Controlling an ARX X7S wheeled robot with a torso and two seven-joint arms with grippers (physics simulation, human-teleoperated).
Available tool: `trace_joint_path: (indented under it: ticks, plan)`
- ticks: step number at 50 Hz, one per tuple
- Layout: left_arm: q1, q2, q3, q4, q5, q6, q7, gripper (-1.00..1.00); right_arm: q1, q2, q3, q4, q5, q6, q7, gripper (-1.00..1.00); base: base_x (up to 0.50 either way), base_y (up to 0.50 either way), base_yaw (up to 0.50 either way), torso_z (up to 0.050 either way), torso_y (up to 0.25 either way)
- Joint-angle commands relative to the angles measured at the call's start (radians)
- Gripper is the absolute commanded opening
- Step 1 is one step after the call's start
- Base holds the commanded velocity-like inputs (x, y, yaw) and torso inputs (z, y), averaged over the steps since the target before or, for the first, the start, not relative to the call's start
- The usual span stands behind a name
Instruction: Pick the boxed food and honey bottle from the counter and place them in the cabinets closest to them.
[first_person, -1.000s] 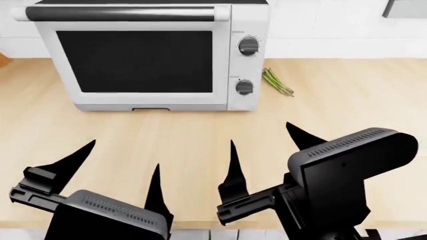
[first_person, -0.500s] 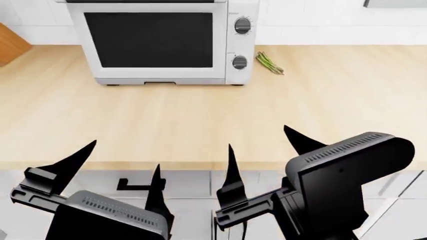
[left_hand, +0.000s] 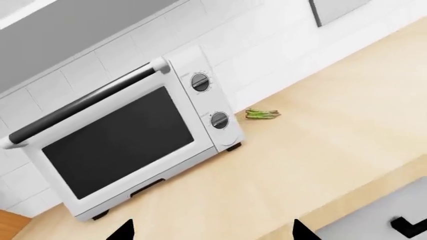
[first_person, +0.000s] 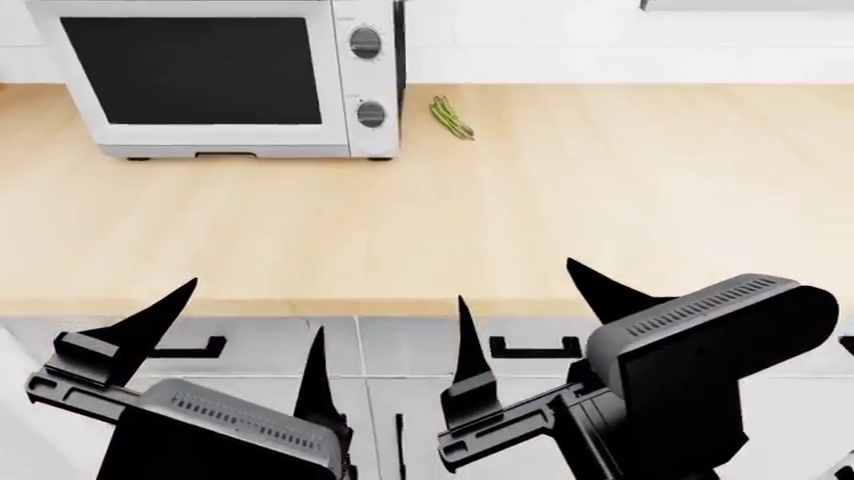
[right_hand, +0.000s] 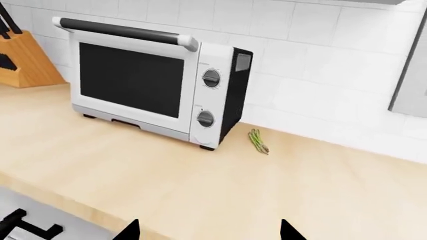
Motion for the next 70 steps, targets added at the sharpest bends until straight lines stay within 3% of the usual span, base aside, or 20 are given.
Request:
trace_joint_path:
  ticks: [1,70]
  plan:
    - [-0.004,0.004,-0.009,0.0,-0.01,-0.006,0.0,1.0,-0.003,0.014,-0.003,-0.001,-0.006,-0.011,-0.013,1.0,-0.17,-0.5,0.0,0.0,0.0]
    - [0.016,0.004,-0.024,0.0,-0.007,-0.013,0.001,1.0,0.016,-0.006,-0.017,0.003,0.008,-0.019,-0.027,1.0,-0.03,-0.5,0.0,0.0,0.0]
